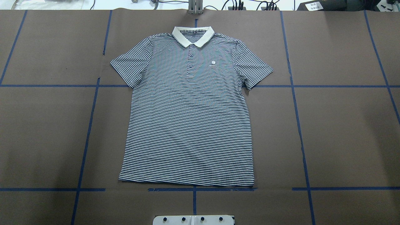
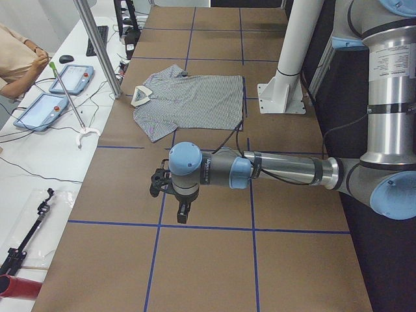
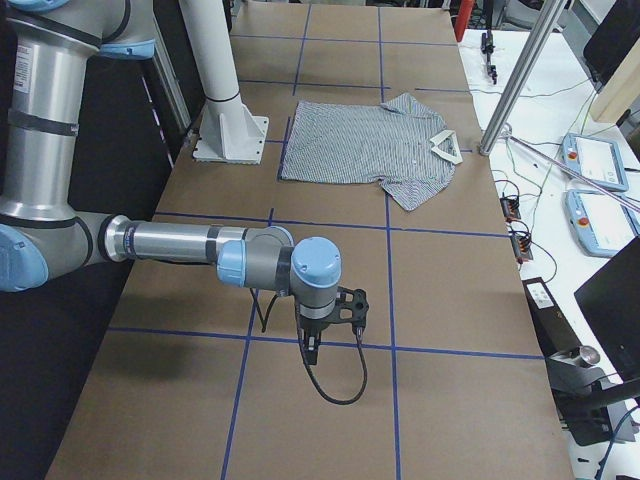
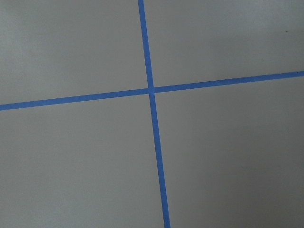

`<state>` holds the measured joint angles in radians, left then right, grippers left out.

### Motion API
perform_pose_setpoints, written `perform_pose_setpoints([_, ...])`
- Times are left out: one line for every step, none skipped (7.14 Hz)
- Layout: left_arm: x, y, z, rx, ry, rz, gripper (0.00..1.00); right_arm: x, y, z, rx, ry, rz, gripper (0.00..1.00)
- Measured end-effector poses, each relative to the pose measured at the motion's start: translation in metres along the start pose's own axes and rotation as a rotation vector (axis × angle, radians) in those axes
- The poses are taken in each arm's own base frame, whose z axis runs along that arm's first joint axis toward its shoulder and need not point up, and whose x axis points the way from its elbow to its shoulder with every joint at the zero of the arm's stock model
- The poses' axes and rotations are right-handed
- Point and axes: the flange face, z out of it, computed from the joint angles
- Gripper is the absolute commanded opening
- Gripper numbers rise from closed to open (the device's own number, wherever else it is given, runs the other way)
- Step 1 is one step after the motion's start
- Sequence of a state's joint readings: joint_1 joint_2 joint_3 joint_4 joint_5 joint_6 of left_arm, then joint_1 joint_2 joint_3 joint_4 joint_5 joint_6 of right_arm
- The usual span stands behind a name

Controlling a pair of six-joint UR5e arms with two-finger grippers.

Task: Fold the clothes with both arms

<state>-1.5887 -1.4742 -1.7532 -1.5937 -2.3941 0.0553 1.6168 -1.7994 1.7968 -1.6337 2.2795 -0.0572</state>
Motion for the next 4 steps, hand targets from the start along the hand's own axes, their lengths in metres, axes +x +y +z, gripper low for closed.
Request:
perform_pose_setpoints([0.001,0.0,-0.001,0.001,-0.001,0.004,1.0,-0.002,-0.001,-0.002,0.004,0.0,-0.005,1.0])
perform_pose_setpoints([0.003,-0.001,-0.002,0.005,-0.001,0.009,1.0,-0.005,-0.002,-0.006,0.012,0.0,-0.013,1.0])
perform_pose_setpoints([0.005,-0.002,-0.003,0.008,-0.002,0.017,1.0,-0.008,-0.004,-0.009,0.021,0.0,-0.021,1.0])
perform_pose_setpoints([0.006,-0.005,-0.004,0.014,-0.016,0.029,1.0,-0.015,-0.011,-0.015,0.046,0.001,-0.044,1.0])
